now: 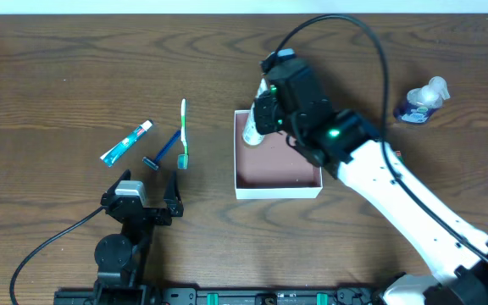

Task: Pack container
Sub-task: 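Carry the tube over the box and lower it upright inside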

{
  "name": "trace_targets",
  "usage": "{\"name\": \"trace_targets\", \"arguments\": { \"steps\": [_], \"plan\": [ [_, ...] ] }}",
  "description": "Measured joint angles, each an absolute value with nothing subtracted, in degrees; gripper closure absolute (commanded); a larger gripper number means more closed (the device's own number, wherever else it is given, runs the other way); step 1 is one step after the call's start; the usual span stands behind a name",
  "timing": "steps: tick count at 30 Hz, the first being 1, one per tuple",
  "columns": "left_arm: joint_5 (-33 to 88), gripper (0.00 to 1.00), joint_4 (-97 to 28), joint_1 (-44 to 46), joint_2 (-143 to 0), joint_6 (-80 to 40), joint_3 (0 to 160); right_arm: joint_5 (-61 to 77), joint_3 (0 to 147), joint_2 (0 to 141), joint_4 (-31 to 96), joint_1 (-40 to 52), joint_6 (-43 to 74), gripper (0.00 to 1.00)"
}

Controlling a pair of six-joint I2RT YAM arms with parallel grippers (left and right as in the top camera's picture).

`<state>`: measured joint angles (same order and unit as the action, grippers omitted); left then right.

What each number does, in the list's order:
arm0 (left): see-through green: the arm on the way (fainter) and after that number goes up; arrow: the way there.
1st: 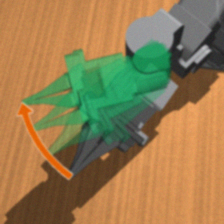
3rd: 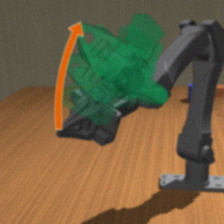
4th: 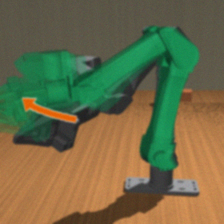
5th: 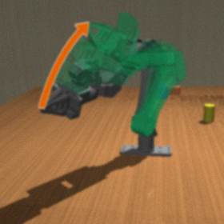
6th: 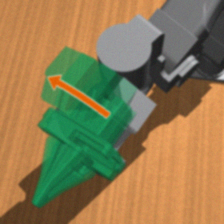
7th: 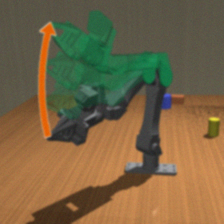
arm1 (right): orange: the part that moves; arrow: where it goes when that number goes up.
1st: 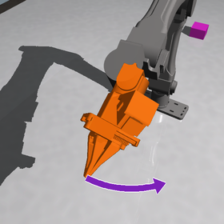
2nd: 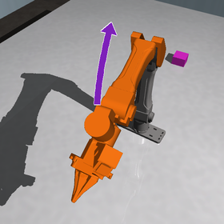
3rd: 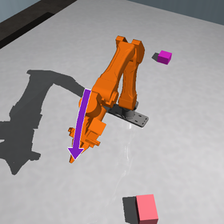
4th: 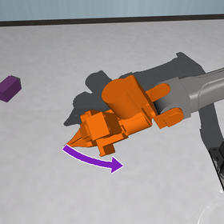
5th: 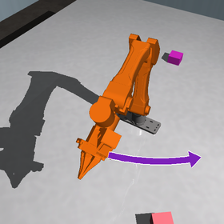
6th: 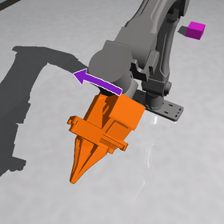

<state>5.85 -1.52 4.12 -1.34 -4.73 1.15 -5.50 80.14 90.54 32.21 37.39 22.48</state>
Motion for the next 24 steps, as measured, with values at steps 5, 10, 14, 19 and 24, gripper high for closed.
{"name": "trace_targets", "arguments": {
  "steps": [5, 10, 14, 19, 24],
  "plan": [
    [5.8, 0.02, -1.5, 4.1, -1.3, -4.7, 1.1, -8.4, 80.1, 93.4, 31.5, 38.5, 23.3, 0.99],
    [5.8, 0.02, -1.5, 4.1, -1.3, -4.7, 1.1, -11.5, 80.1, 94.8, 29.7, 38.8, 24.0, 0.99],
    [5.8, 0.02, -1.5, 4.1, -1.3, -4.7, 1.1, -13.1, 80.1, 96.4, 27.8, 39.0, 25.1, 0.99],
    [5.8, 0.02, -1.5, 4.1, -1.3, -4.7, 1.1, -13.8, 80.1, 98.8, 27.1, 39.0, 26.7, 0.99],
    [5.8, 0.02, -1.5, 4.1, -1.3, -4.7, 1.1, -14.2, 80.1, 100.1, 26.5, 39.6, 27.7, 0.99]
  ]
}}
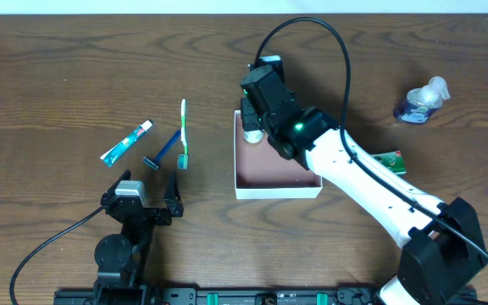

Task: Pack container
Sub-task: 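Carry the tube over the box and lower it upright inside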

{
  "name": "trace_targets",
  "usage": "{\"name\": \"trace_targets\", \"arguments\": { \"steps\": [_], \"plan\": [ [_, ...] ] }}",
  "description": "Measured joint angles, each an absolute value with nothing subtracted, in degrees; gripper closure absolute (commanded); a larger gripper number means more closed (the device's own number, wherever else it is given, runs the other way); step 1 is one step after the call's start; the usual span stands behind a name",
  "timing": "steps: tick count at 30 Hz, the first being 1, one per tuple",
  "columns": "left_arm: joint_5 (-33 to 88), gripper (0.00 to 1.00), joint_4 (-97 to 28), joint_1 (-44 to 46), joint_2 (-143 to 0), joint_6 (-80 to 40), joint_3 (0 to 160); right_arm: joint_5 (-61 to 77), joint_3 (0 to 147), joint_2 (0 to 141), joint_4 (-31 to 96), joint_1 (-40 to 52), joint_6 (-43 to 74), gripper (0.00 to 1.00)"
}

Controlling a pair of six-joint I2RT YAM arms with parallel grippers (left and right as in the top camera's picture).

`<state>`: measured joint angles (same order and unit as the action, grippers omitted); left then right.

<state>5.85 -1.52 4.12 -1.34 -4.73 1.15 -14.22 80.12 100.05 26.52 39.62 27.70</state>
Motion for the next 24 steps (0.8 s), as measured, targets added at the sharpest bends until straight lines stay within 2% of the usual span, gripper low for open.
{"name": "trace_targets", "arguments": {
  "steps": [5, 9, 11, 24],
  "plan": [
    [5.8, 0.02, -1.5, 4.1, -1.3, -4.7, 1.1, -14.4, 80.1, 100.5, 25.7, 40.3, 28.6, 0.98],
    [5.8, 0.02, -1.5, 4.1, -1.3, -4.7, 1.1, -14.7, 80.1, 100.7, 24.4, 40.3, 29.6, 0.59],
    [5.8, 0.02, -1.5, 4.1, -1.3, -4.7, 1.1, -14.8, 80.1, 100.7, 23.8, 40.4, 30.0, 0.50],
    [5.8, 0.02, -1.5, 4.1, -1.3, -4.7, 1.1, -13.1, 80.1, 100.6, 22.7, 41.1, 31.0, 0.40]
  ]
}}
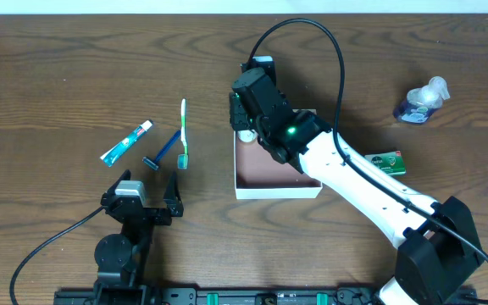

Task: Pack container
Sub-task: 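Carry the tube over the box and lower it upright inside, then move the right gripper to the blue soap pump bottle and grasp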

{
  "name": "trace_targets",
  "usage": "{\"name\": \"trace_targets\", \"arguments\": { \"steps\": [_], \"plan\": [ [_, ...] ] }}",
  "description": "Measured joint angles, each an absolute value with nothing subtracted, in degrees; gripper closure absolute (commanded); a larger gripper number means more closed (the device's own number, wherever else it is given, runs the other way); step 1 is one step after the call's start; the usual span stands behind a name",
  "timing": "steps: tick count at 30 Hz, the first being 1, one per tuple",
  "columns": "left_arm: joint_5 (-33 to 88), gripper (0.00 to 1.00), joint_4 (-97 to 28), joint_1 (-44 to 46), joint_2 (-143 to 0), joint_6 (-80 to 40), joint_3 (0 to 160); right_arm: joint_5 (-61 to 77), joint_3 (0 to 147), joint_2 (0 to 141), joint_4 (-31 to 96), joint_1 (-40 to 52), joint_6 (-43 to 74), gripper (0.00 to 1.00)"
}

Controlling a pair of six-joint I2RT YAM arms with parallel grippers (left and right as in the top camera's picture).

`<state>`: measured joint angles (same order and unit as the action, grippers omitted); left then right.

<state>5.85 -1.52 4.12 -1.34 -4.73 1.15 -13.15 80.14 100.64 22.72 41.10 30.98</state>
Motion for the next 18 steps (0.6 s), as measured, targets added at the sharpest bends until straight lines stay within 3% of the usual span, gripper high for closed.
{"name": "trace_targets", "arguments": {
  "steps": [12, 18],
  "plan": [
    [5.8, 0.02, -1.5, 4.1, -1.3, -4.7, 1.1, -12.9, 86.4, 88.8, 31.0, 39.6, 27.3, 0.28],
    [5.8, 0.02, -1.5, 4.1, -1.3, -4.7, 1.1, -13.5, 88.1, 81.1, 40.9, 27.6, 26.1, 0.25]
  ]
}}
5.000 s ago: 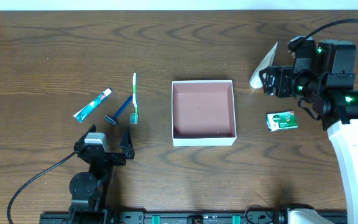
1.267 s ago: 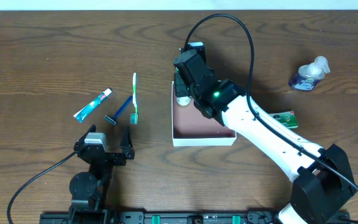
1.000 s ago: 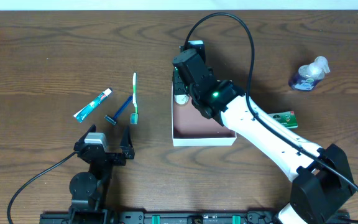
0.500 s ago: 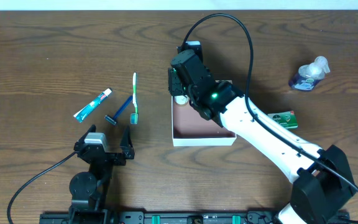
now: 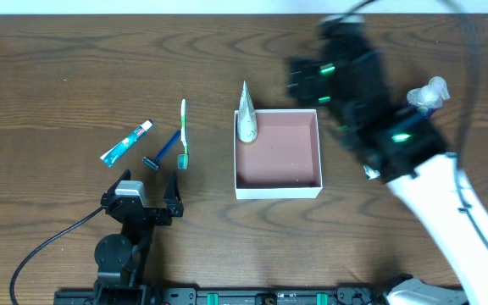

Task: Pack container
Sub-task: 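Move the right gripper to the blue soap pump bottle and grasp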

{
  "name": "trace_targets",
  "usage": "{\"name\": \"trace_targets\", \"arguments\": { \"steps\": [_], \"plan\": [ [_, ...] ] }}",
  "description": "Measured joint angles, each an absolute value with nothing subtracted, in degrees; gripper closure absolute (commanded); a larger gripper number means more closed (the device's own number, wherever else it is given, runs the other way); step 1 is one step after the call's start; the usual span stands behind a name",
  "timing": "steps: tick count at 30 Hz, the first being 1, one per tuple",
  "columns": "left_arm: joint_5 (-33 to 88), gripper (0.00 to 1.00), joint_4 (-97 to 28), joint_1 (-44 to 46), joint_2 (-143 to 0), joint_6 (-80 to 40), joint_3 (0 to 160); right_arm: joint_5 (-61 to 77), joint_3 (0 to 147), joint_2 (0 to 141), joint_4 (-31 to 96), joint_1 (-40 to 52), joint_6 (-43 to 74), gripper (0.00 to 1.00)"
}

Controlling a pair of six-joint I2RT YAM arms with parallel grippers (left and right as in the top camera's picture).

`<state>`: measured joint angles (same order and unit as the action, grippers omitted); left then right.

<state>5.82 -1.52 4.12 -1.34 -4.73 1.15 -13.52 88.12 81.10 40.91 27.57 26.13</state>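
Observation:
The white box with a pink floor point(image 5: 278, 191) sits mid-table. A white cone-shaped tube point(image 5: 246, 119) stands in its far left corner, tip pointing past the rim. My right gripper point(image 5: 303, 74) is a blur above and right of the box's far edge, apart from the tube and holding nothing. My left gripper point(image 5: 152, 185) rests open near the front left, empty. A toothpaste tube point(image 5: 127, 141), a blue razor point(image 5: 161, 151) and a toothbrush point(image 5: 183, 134) lie left of the box.
A blue-and-white pump bottle point(image 5: 420, 100) lies at the far right, partly behind the right arm. The right arm runs from the lower right up across the table's right side. A black cable loops above it.
The right gripper was over the box's far left corner on the white tube. It is now up and to the right of the box, and the tube stays in the corner, let go.
The right gripper held the white tube over the box's far left part. It then sat lower and further left in that corner, twice. Now the tube stands in the corner alone and the arm is away to the right. The left arm has not moved.

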Motion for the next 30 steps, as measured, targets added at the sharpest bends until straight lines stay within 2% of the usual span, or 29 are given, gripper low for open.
{"name": "trace_targets", "arguments": {
  "steps": [4, 9, 12, 14, 21, 30],
  "plan": [
    [5.8, 0.02, -1.5, 4.1, -1.3, -4.7, 1.1, -13.0, 88.1, 81.3, 46.4, 16.2, 23.2, 0.17],
    [5.8, 0.02, -1.5, 4.1, -1.3, -4.7, 1.1, -9.5, 88.0, 82.4, 48.4, 4.0, 17.6, 0.13],
    [5.8, 0.02, -1.5, 4.1, -1.3, -4.7, 1.1, -7.0, 88.0, 83.4, 48.4, -2.5, 14.5, 0.01],
    [5.8, 0.02, -1.5, 4.1, -1.3, -4.7, 1.1, -5.1, 88.0, 84.7, 47.7, -6.5, 11.4, 0.01],
    [5.8, 0.02, -1.5, 4.1, -1.3, -4.7, 1.1, 2.2, 88.0, 92.1, 44.2, -13.4, 3.1, 0.01],
    [5.8, 0.02, -1.5, 4.1, -1.4, -4.7, 1.1, 6.5, 88.0, 102.0, 41.2, -14.5, -2.3, 0.01]
  ]
}}
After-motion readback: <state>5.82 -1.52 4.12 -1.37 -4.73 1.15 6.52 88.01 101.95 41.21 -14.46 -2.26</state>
